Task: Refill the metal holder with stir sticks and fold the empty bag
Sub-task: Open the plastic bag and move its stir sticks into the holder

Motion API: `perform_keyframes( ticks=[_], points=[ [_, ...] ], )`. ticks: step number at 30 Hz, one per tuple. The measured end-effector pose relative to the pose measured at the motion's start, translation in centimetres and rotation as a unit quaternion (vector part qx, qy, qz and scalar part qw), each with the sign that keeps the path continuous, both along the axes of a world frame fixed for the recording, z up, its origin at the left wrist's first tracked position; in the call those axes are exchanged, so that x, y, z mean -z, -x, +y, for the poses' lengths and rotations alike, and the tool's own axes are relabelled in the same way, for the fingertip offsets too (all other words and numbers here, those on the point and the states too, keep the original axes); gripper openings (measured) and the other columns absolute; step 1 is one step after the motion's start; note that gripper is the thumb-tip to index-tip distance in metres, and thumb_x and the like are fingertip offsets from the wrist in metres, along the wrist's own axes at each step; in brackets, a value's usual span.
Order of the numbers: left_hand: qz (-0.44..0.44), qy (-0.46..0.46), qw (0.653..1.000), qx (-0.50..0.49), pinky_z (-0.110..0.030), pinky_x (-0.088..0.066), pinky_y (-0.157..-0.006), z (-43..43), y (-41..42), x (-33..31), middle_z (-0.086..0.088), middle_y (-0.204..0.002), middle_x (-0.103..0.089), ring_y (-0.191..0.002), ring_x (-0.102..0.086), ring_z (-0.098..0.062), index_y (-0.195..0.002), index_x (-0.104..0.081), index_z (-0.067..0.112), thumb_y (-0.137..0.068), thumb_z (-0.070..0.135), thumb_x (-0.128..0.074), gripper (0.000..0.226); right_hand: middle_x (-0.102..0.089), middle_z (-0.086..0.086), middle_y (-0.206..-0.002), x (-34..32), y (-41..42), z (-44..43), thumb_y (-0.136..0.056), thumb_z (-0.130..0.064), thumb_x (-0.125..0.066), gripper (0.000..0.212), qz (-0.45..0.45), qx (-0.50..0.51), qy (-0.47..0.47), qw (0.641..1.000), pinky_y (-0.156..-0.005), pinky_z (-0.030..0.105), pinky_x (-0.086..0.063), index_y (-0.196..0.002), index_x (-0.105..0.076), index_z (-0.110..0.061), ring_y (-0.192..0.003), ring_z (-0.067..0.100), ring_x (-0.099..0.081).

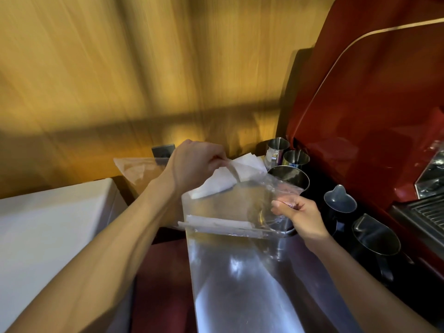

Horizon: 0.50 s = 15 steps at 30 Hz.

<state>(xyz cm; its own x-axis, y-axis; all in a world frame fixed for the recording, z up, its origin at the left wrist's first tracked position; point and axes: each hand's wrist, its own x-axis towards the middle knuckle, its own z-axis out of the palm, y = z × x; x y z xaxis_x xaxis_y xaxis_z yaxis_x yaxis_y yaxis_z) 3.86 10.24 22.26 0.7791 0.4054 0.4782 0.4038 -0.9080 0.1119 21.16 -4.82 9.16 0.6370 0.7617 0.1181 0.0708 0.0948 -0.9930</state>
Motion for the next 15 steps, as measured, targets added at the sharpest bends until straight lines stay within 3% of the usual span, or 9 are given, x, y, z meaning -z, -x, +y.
perform_keyframes(
  ticks=[2, 7, 11, 15],
  points=[
    [-0.006, -0.016, 1.0, 0.006, -0.027, -0.025, -0.059, 0.0, -0.2, -1.0, -0.003, -0.078, -0.073, -0.074, -0.063, -0.026, -0.079, -0.07, 0.017, -0.084, 0.025, -0.063, 0.011, -0.07, -0.006, -0.054, -0.3, -0.2, -0.4, -0.078, 0.003, -0.064, 0.029, -0.003, 0.001, -0.011, 1.0, -0.054, 0.011, -0.048, -0.06, -0.069, -0.02, -0.053, 0.003, -0.063],
    [-0.006, -0.023, 0.999, 0.034, -0.03, -0.036, -0.058, 0.1, -1.2, -4.4, -0.005, -0.082, -0.073, -0.074, -0.062, -0.024, -0.086, -0.071, 0.015, -0.084, 0.023, -0.063, 0.011, -0.071, -0.003, -0.059, -2.1, -0.9, -1.1, -0.08, -0.005, -0.065, 0.014, -0.025, 0.008, -0.044, 0.999, -0.057, 0.013, -0.049, -0.071, -0.069, -0.015, -0.058, 0.006, -0.062],
    [-0.026, 0.011, 0.998, 0.052, -0.031, -0.039, -0.062, -0.2, -2.6, -7.4, 0.004, -0.076, -0.062, -0.073, -0.053, -0.017, -0.088, -0.071, 0.017, -0.083, 0.024, -0.065, 0.011, -0.07, -0.003, -0.057, -4.5, -1.5, -1.9, -0.08, -0.003, -0.063, 0.011, -0.026, 0.03, -0.091, 0.995, -0.055, 0.015, -0.05, -0.072, -0.067, -0.01, -0.057, 0.007, -0.063],
    [-0.028, 0.032, 0.996, 0.078, -0.037, -0.047, -0.07, -0.6, -4.2, -10.6, 0.001, -0.076, -0.066, -0.077, -0.061, -0.024, -0.088, -0.071, 0.014, -0.082, 0.021, -0.066, 0.01, -0.069, -0.004, -0.054, -7.0, -2.4, -2.7, -0.081, 0.0, -0.062, 0.013, -0.051, 0.059, -0.124, 0.989, -0.054, 0.014, -0.048, -0.072, -0.066, -0.008, -0.053, 0.005, -0.06]
  ],
)
